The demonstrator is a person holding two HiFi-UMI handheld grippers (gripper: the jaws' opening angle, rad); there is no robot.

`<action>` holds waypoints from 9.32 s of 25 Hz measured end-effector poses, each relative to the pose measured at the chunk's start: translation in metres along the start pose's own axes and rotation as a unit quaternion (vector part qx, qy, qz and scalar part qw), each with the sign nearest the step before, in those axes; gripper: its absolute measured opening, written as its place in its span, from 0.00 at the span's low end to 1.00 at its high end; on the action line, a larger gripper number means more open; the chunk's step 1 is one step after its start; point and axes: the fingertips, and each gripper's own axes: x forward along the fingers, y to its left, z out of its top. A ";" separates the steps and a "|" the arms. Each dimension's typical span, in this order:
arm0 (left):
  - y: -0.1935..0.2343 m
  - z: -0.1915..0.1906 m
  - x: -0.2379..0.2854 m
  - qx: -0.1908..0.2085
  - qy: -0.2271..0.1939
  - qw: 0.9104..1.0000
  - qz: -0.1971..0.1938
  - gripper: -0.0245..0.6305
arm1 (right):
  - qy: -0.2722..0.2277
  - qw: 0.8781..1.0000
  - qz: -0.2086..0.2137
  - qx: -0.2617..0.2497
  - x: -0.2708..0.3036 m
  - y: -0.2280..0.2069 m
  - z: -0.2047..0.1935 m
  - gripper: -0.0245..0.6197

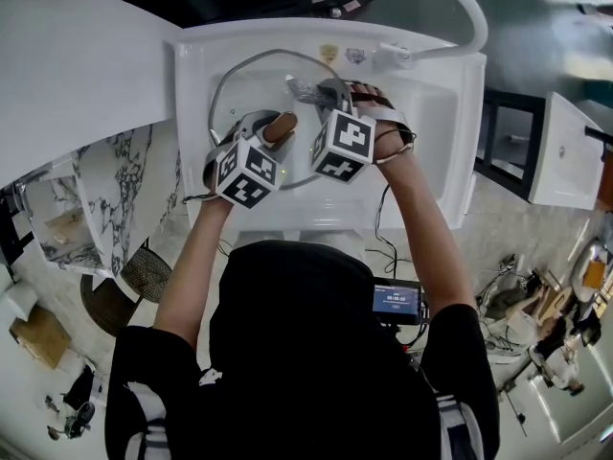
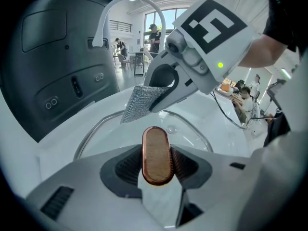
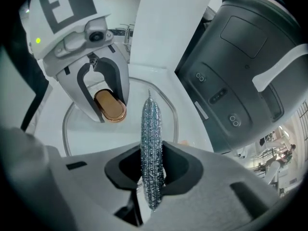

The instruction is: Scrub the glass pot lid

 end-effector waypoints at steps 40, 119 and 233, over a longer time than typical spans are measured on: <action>0.000 0.001 0.001 -0.007 0.003 1.000 -0.012 0.30 | 0.043 0.993 0.091 0.061 -0.027 0.065 -0.025 0.14; 0.001 0.001 0.001 -0.021 0.000 1.000 -0.013 0.30 | 0.024 0.998 -0.004 0.055 -0.003 0.004 -0.013 0.15; 0.006 0.068 -0.186 0.003 -0.197 0.980 0.017 0.23 | -0.118 0.942 -0.049 0.311 -0.154 0.025 0.072 0.14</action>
